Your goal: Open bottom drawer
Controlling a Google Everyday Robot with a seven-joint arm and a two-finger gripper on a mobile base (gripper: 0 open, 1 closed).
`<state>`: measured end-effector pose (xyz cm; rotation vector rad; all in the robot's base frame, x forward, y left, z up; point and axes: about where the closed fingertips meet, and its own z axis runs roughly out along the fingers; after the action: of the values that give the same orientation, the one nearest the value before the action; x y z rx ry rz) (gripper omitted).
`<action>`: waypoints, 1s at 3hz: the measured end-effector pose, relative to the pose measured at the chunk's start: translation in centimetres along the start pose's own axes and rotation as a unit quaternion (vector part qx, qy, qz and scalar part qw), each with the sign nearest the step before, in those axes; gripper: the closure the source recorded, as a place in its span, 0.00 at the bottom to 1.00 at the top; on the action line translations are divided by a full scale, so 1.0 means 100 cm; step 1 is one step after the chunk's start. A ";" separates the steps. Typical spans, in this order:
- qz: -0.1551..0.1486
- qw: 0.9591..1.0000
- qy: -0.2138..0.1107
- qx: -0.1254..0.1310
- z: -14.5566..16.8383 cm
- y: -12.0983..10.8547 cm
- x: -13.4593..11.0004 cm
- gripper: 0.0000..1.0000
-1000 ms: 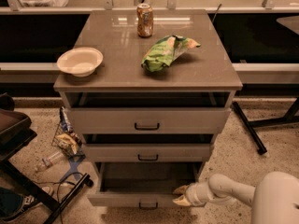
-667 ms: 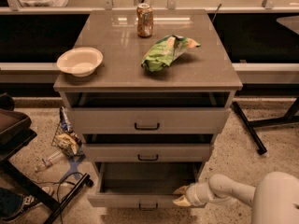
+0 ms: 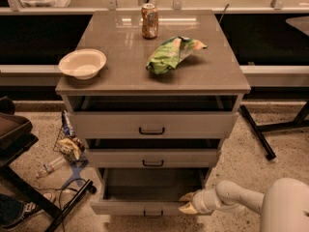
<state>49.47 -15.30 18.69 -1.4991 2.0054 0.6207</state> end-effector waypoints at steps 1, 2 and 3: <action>0.000 1.000 0.000 0.000 0.000 0.000 0.000 1.00; 0.000 1.000 0.000 0.000 0.000 0.000 0.000 0.84; 0.000 1.000 0.000 0.000 0.000 0.000 0.000 0.61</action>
Offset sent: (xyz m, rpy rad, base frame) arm 0.0000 0.0001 0.0000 0.0001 0.0001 0.0001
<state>49.46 -15.28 18.68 -1.4992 2.0053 0.6212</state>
